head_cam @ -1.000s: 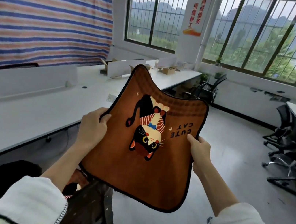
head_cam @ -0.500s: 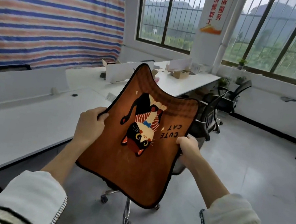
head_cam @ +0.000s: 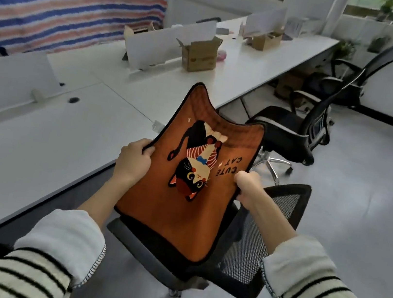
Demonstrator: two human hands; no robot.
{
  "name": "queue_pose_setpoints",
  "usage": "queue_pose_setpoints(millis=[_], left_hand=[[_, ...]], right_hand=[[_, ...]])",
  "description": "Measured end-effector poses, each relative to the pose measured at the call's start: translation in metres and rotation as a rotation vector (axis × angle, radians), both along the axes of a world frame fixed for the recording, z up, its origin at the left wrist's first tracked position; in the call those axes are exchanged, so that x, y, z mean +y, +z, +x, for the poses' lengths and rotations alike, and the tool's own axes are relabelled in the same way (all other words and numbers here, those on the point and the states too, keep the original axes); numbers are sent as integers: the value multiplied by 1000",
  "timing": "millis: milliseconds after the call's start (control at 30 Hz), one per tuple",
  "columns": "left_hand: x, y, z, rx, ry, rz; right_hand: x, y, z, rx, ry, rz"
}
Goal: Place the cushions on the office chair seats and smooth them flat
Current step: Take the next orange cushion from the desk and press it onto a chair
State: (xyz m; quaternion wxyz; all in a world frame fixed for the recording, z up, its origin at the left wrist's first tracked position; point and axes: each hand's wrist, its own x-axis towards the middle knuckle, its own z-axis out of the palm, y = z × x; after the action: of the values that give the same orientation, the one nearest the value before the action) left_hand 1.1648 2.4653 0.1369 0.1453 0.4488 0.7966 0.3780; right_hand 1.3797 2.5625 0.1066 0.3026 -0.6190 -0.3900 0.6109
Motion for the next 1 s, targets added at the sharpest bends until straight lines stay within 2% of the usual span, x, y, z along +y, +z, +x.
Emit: queue_pose_setpoints(millis=[300,400,600,733,933,1000], left_hand=[[105,-138,-69,-71,-71,-357],[123,-196,-89,-98,-153,-507],[156,-300,-117,-98,-240,-666],[161,-349,-125,-76,-168,-762],[165,-412,-156,7,-16,-898],[171,-430,-171,-24,3,-933]], right_hand=[[74,-129,-60,-89,-44,-259],[85,-186,-75,-164,-83,-352],[86,-276,-91,-219,-178,-491],[85,-321,-88,-274,-228,-554],[96,-376,-84,-533,-310,-594],[99,-393,-84,-603,-317,-613]])
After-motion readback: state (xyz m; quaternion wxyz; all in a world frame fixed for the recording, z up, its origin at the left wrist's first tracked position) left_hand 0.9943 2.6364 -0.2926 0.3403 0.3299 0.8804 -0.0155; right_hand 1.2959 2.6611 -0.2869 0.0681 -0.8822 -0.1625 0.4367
